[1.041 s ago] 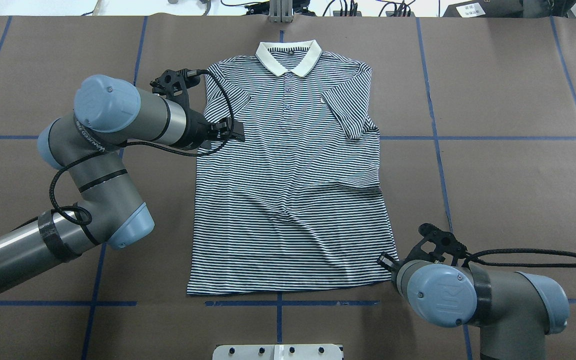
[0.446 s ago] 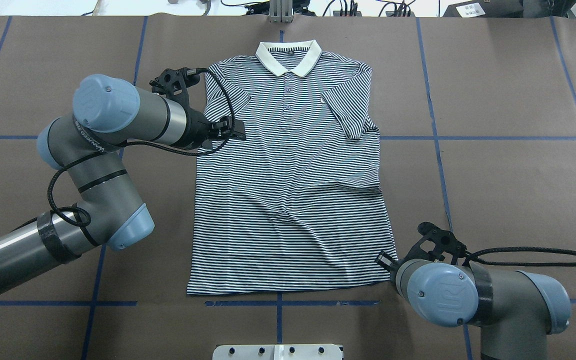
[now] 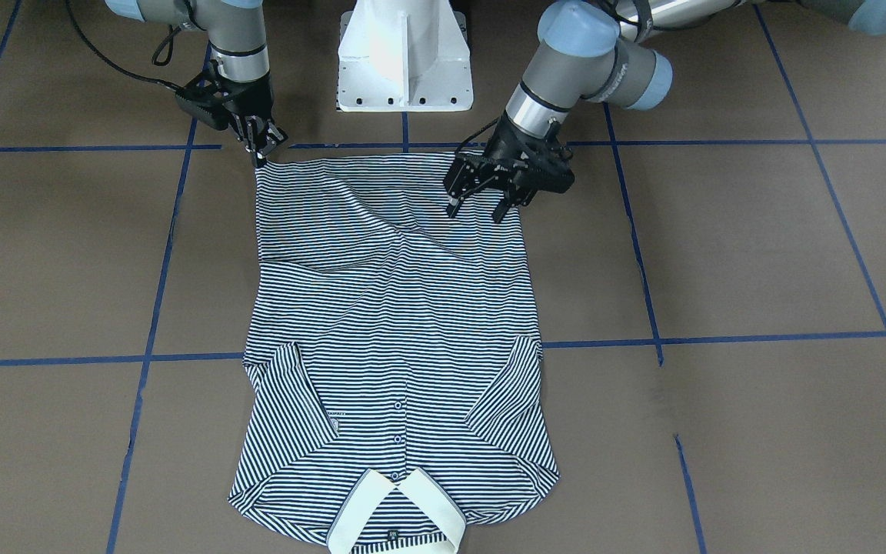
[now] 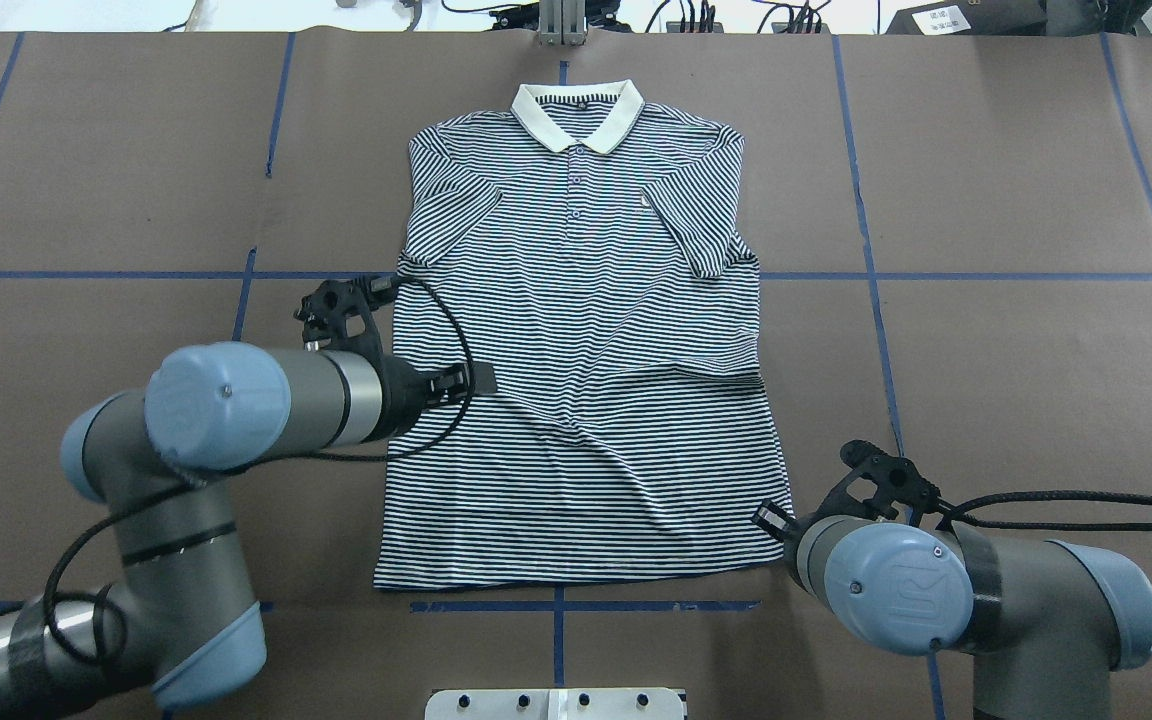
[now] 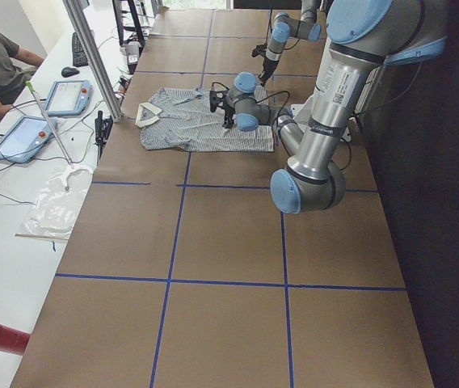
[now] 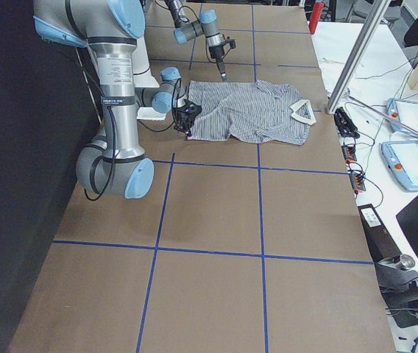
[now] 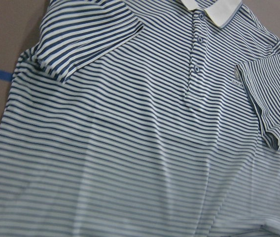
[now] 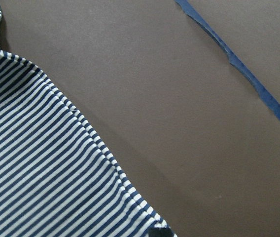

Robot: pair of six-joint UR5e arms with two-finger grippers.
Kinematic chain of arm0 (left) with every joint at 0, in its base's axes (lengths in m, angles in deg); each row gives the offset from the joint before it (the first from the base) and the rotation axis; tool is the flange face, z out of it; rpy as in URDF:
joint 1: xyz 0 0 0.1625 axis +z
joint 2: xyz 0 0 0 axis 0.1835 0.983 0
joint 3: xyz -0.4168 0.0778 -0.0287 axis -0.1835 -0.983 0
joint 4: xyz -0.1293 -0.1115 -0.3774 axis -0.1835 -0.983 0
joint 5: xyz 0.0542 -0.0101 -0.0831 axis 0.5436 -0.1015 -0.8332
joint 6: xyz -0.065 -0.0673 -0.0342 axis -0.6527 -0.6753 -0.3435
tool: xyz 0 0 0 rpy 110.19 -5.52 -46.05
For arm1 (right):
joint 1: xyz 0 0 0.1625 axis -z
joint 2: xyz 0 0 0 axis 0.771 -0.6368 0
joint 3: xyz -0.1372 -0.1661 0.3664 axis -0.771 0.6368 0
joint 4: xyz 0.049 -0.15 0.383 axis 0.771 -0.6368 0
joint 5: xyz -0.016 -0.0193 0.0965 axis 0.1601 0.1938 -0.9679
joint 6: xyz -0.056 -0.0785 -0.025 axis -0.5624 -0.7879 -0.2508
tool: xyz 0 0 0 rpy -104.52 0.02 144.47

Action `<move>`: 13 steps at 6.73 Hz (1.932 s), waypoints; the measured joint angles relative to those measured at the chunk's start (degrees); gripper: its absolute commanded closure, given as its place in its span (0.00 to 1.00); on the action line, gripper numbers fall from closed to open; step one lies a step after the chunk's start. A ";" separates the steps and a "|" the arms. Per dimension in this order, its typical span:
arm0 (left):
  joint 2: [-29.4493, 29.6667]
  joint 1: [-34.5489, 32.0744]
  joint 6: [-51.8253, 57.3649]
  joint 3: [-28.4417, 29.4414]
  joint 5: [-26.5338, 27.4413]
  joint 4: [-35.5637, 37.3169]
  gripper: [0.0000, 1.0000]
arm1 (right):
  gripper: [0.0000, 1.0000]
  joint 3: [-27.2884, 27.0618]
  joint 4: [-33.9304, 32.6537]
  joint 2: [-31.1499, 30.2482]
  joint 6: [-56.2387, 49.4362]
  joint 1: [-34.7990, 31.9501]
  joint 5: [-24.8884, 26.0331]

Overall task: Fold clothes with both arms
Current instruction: 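Move the left gripper down to the other hem corner nearest the robot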

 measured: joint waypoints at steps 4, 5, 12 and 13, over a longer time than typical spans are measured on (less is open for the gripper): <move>-9.69 9.44 -3.57 -5.58 4.37 5.95 0.19 | 1.00 -0.48 -0.02 -0.22 -0.14 0.14 0.08; -9.72 10.46 -4.28 -5.59 4.39 6.30 0.26 | 1.00 -0.48 -0.02 -0.21 -0.17 0.17 0.08; -9.22 13.19 -5.67 -6.87 4.22 8.47 1.00 | 1.00 -0.59 -0.05 -0.20 -0.30 0.29 -0.02; -9.00 13.67 -7.15 -8.91 4.17 10.12 1.00 | 1.00 -1.51 -0.05 -0.57 -0.26 0.71 -0.10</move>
